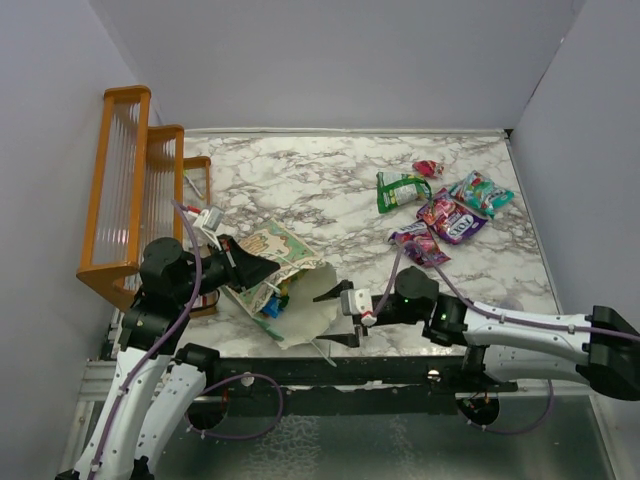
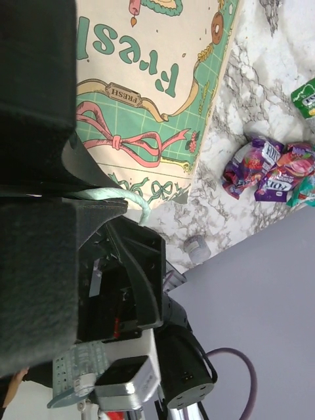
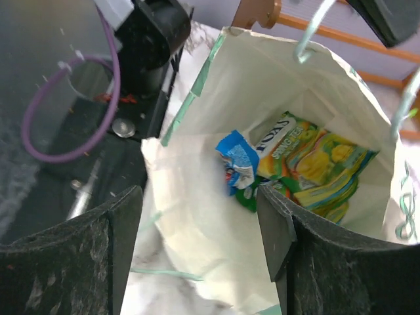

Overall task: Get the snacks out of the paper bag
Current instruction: Take out the snack from the paper bag.

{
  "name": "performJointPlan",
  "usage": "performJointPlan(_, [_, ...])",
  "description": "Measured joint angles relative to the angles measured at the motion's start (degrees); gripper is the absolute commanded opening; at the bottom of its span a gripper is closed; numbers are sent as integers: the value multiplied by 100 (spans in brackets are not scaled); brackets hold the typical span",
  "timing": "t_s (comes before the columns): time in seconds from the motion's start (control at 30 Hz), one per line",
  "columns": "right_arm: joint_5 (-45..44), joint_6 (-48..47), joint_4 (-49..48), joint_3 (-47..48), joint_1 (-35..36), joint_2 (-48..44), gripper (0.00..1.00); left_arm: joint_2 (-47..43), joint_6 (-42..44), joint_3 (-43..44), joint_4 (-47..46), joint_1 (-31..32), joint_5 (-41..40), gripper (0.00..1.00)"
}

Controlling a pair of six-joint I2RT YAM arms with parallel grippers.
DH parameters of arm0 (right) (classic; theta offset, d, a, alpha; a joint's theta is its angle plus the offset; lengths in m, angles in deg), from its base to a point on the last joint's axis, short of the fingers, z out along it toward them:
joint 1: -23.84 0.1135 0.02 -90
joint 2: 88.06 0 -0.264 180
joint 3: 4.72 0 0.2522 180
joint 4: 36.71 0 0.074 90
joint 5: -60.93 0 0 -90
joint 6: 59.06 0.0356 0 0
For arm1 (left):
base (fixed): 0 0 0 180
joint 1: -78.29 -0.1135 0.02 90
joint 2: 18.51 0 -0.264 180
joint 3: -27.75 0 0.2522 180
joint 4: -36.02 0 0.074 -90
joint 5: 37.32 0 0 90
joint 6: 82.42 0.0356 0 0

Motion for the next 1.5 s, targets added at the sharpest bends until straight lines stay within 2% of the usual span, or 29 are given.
performJointPlan(0.17, [151,-1805,173,310,101,778,69,31,208,2,260,0,-20,0])
performJointPlan(0.37, [9,-3292,424,791,181,1709,70,57,258,-11,402,13,0,0])
performJointPlan(0.6, [-339,-4291,393,1263,452,2610,74,9,-11,-229,225,85,48,0])
performJointPlan(0.9, [-686,-4892,219,1827,586,3624,73,-195,-221,-251,116,85,-46,0])
performJointPlan(1.1, [-909,-5069,-2,2103,595,4251,64,-466,-295,-289,107,85,-262,0])
performJointPlan(1.37, [-973,-4900,-758,2044,623,4489,33,-404,-273,-289,131,85,-382,0])
performJointPlan(1.5, [-1067,-4544,-1270,1775,623,4487,23,-369,-256,-267,168,85,-409,0])
